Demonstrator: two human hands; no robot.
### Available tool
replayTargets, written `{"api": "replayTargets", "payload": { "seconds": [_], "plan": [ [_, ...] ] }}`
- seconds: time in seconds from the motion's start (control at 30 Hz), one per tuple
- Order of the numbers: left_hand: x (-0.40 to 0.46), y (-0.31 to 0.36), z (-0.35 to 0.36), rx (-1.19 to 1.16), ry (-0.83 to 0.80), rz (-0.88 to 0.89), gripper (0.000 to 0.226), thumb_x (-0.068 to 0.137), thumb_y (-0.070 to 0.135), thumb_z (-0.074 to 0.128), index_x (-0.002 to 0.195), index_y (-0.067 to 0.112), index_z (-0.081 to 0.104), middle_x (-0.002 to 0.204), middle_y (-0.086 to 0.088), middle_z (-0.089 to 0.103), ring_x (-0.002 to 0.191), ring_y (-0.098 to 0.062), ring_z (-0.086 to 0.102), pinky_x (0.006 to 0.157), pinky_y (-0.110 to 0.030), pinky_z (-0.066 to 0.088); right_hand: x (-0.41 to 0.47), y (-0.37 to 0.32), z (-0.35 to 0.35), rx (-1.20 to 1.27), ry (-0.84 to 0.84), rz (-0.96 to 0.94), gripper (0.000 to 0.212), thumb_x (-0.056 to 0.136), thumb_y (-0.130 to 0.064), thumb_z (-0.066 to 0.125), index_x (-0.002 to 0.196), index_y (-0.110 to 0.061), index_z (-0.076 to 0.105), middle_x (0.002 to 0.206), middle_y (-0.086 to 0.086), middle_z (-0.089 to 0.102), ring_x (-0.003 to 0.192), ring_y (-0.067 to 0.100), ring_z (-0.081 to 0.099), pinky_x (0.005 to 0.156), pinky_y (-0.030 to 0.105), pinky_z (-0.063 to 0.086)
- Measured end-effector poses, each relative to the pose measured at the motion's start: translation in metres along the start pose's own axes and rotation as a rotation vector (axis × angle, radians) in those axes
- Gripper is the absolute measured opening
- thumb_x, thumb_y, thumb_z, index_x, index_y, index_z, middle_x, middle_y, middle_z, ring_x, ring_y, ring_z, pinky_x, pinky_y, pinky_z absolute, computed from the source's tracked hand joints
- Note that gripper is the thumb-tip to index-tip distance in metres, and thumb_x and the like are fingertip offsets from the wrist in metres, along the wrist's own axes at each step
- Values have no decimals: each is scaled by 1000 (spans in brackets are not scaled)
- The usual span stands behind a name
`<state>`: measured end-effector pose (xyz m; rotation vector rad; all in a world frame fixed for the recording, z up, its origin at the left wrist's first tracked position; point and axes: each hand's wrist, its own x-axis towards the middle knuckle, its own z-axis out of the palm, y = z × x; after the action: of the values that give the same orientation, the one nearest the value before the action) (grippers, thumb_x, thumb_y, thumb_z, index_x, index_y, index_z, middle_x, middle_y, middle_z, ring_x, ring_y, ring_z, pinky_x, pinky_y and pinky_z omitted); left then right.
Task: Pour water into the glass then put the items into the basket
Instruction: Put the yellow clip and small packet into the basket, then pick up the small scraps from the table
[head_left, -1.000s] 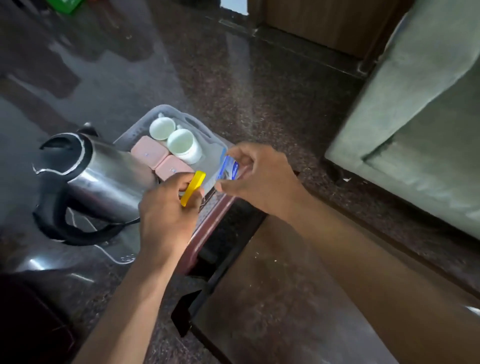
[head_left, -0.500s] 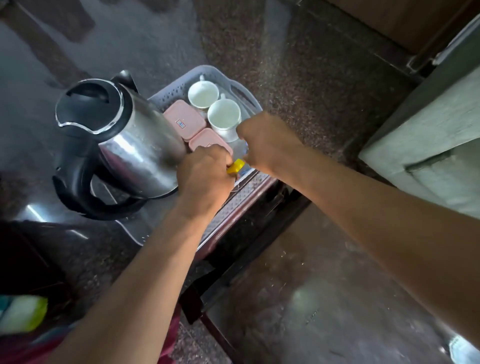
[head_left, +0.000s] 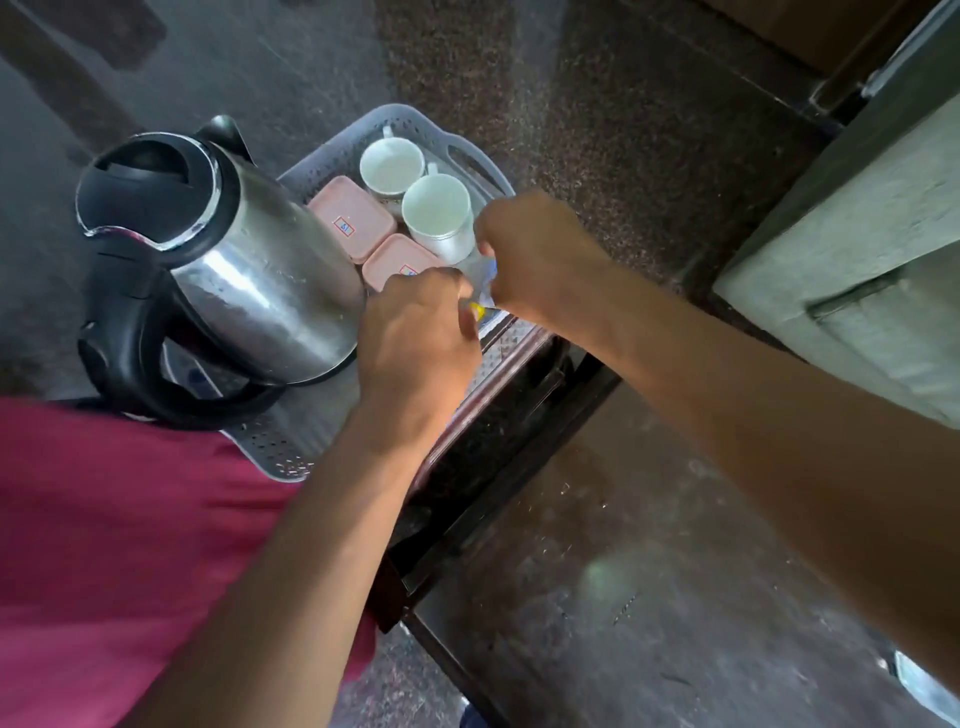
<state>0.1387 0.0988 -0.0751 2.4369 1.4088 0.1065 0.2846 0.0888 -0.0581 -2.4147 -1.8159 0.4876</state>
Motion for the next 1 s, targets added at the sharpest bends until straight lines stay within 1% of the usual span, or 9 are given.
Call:
{"api": "replayTargets", "payload": {
  "seconds": [0.13, 0.23, 0.33, 0.47, 0.57, 0.67, 0.8, 0.9, 1.0],
  "plan": [
    [-43, 35, -9, -112, 133, 81, 39, 96, 22, 70, 134, 16, 70, 131, -9, 70, 124, -32, 64, 105, -42, 49, -54, 13, -23, 315, 186, 162, 25, 87, -22, 74, 110, -12, 76, 111, 12, 77, 103, 34, 73, 93, 40, 59],
    [-81, 60, -6, -158, 153, 121, 51, 94, 20, 71, 143, 9, 65, 146, -14, 62, 135, -36, 60, 114, -47, 48, -106, 30, -35, 491, 302, 315, 16, 87, -22, 73, 101, -16, 79, 99, 5, 79, 94, 27, 75, 89, 38, 61],
    [-117, 86, 7, -184, 127, 177, 55, 92, 20, 76, 145, 6, 64, 149, -18, 60, 140, -40, 57, 116, -53, 47, -160, 51, -34, 587, 362, 430, 16, 87, -22, 74, 102, -19, 80, 97, 3, 80, 90, 24, 77, 86, 40, 63],
    [-173, 123, 29, -155, -9, 304, 66, 89, 28, 81, 148, 5, 61, 149, -20, 57, 135, -42, 57, 113, -56, 49, -249, 80, -18, 602, 402, 503, 24, 88, -27, 75, 112, -27, 79, 106, -4, 80, 94, 19, 76, 85, 40, 63],
    [-223, 147, 46, -88, -124, 432, 71, 90, 39, 77, 152, 10, 57, 149, -16, 57, 133, -36, 56, 112, -52, 48, -324, 102, -2, 645, 451, 529, 26, 89, -23, 79, 115, -26, 79, 106, -5, 81, 90, 13, 76, 79, 40, 64],
    [-280, 169, 72, -66, -231, 549, 74, 87, 46, 72, 153, 15, 57, 149, -9, 58, 125, -32, 56, 105, -44, 46, -408, 122, 23, 619, 525, 547, 21, 89, -22, 77, 110, -27, 75, 102, -2, 79, 85, 19, 74, 70, 39, 63],
    [-350, 190, 113, -42, -461, 676, 86, 86, 52, 70, 163, 23, 45, 161, -8, 50, 132, -38, 61, 109, -50, 50, -512, 139, 67, 578, 580, 686, 24, 89, -22, 70, 112, -29, 72, 112, -4, 73, 89, 17, 70, 72, 37, 61],
    [-393, 206, 139, 34, -607, 799, 98, 79, 51, 80, 164, 27, 40, 169, -8, 45, 142, -39, 56, 109, -56, 54, -586, 151, 99, 491, 586, 821, 27, 88, -25, 66, 115, -30, 68, 115, -4, 68, 98, 20, 68, 81, 35, 59],
    [-427, 224, 163, 116, -705, 937, 112, 57, 44, 99, 156, 21, 54, 166, -14, 50, 150, -37, 46, 116, -55, 38, -653, 160, 135, 429, 469, 965, 47, 78, -18, 75, 122, -29, 65, 119, 0, 67, 100, 28, 67, 86, 40, 61]
  ]
}}
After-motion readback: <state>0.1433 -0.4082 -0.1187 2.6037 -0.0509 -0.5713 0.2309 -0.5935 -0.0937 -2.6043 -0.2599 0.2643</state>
